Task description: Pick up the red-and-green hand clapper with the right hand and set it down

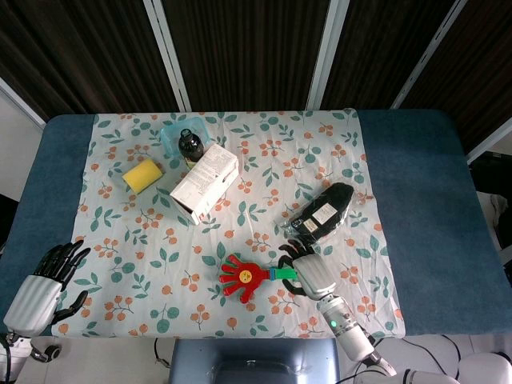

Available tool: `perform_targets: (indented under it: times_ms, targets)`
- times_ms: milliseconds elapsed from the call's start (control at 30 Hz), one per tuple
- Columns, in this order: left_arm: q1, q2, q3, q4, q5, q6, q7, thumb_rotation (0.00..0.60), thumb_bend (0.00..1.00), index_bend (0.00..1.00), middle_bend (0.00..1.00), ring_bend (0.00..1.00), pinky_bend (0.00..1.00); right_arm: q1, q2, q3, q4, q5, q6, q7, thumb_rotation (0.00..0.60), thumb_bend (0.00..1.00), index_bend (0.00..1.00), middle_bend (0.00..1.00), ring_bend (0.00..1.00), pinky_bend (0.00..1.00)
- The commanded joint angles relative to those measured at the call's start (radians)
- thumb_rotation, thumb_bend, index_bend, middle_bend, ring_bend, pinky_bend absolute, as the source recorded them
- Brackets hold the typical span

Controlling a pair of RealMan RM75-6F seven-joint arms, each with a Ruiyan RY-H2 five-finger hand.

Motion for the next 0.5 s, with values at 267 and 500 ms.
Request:
perform_targets:
  times_ms: [267,500]
  targets:
    - [0.001,-0.001,0.001,-0.001,0.002,-0.001,0.004,0.6,0.37,0.0,0.0,0.0,0.09,-0.026,-0.012,-0.019,0.018,-0.124,0.144,0.28,0.6,0.51,0.93,0.68,0.8,0.84]
    - [-0.002,-0.001,0.0,-0.002,-0.005,-0.009,0.007,0.6,0.37,0.0,0.0,0.0,0.09,-0.043,0.02,-0.052,-0.035,-0.258,0.323,0.83,0.6,0.51,0.93,0.72,0.83,0.87]
